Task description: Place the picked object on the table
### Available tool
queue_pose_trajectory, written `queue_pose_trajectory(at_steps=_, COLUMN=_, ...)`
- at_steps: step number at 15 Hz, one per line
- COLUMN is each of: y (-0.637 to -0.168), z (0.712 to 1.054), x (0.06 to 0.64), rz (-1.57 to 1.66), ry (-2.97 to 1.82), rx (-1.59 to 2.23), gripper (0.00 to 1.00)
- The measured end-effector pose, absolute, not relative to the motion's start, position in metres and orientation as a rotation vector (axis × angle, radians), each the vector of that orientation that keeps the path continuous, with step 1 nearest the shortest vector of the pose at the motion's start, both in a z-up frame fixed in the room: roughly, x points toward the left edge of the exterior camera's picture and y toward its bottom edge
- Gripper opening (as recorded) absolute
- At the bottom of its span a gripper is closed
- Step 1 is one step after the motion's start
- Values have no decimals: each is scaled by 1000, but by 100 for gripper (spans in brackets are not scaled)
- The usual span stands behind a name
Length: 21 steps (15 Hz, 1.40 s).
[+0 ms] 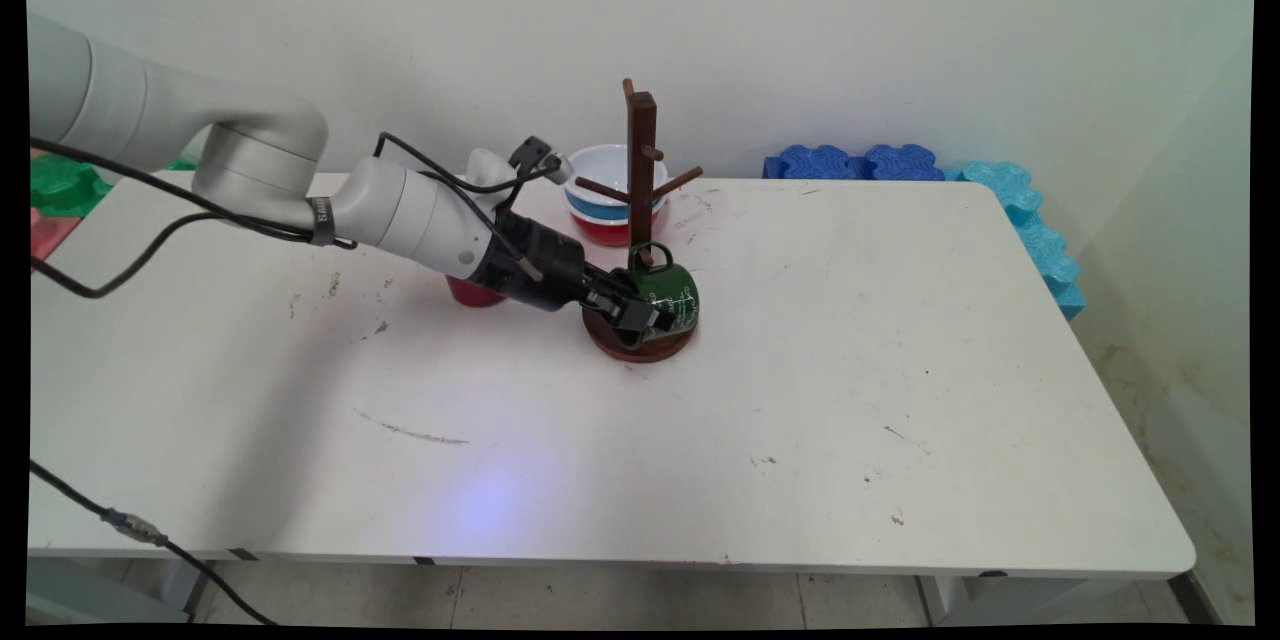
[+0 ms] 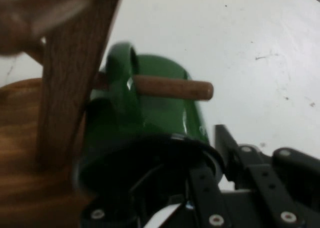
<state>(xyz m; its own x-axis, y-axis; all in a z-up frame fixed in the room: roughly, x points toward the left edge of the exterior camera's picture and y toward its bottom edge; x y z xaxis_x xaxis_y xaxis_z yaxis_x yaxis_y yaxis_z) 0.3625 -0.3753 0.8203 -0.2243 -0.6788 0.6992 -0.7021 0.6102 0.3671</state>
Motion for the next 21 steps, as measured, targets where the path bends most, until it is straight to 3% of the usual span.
queue_pose_trajectory(at_steps=21, y=-360, z=842, x=359, rz=56, ry=-1974, rx=1027, gripper=0)
